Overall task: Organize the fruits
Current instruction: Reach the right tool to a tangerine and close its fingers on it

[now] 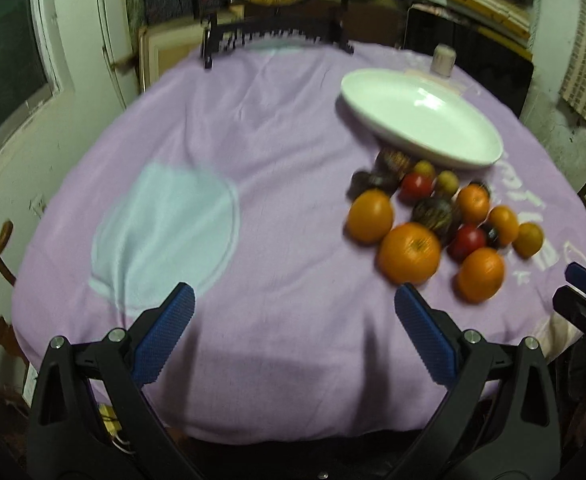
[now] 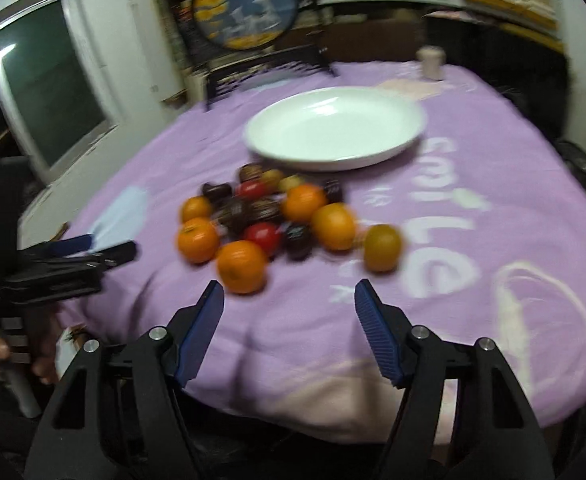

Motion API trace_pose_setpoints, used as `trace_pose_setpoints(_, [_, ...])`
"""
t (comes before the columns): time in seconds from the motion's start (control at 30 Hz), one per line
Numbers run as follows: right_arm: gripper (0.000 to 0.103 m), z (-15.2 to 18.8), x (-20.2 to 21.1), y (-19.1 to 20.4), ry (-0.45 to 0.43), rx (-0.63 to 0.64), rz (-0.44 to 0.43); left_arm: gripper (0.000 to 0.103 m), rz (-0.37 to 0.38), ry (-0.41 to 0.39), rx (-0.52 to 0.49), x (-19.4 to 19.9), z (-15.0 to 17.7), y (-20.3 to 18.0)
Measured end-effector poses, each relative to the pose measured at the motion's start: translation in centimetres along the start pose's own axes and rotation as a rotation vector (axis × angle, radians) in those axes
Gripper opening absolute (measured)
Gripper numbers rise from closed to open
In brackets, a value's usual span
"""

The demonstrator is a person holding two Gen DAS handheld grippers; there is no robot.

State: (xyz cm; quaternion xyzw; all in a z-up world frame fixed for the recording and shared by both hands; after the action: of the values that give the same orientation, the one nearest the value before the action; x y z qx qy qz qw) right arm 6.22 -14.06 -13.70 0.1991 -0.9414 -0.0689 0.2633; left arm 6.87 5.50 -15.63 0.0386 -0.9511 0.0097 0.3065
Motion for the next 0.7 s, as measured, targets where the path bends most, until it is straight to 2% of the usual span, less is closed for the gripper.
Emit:
trace_pose_setpoints(0.1, [0.07, 0.0, -1.4, 2.3, 0.004, 0.046, -0.062, 0.101, 0.004, 0.015, 0.002, 0.0, 0.5, 0.0])
trace_pose_setpoints(0.23, [0.069, 0.1, -4.1, 3.9, 0.052, 0.089, -0.058, 0.101, 0.009, 0.009, 0.01, 0.8, 0.5, -0.1])
trace_pose_setpoints(0.3, [0.054, 0.7, -5.4, 4.0, 0.087, 0.084, -0.06, 0.101, 0.014, 0.012, 0.013, 0.5, 0.0, 0.2])
trace_pose_setpoints(0.33, [0.041, 0.9, -5.9, 3.8, 0.098, 0.08, -0.053, 0.101, 0.014, 0.011, 0.012, 0.4, -0.2, 0.2])
trace_pose_setpoints(0.5, [0.041, 1.1, -5.7, 3.0, 0.103, 0.017, -0.077, 0.101, 0.017, 0.013, 0.02, -1.0, -1.0, 0.5])
trace_pose_setpoints(0.57, [0.041, 1.0, -5.0, 2.3, 0.1, -0.004, -0.066, 0.101, -0.005, 0.002, 0.008, -2.1, -1.5, 0.8])
trace_pose_setpoints(0.63, [0.041, 0.6, -4.8, 1.8, 0.089, 0.0, -0.046, 0.101, -0.031, 0.028, -0.023, -3.6, -1.3, 0.9])
trace_pose_setpoints(0.7, [0.041, 0.5, -4.2, 1.3, 0.082, -0.009, -0.039, 0.101, -0.008, 0.067, -0.032, -5.0, -0.7, 0.5])
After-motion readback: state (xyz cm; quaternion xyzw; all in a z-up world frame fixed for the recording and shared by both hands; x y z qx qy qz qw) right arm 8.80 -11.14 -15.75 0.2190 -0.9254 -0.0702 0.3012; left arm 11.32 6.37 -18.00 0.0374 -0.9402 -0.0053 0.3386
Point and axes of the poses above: each gripper's, at about its wrist camera, not at the fingertips, and x roughly against the way its jaws point, y to its left, z to its underside, the point moved 9 cm from there along -x, roughly the way its jaws point, and after that the axes turned 15 degrees about -y, right-handed, at the moved point
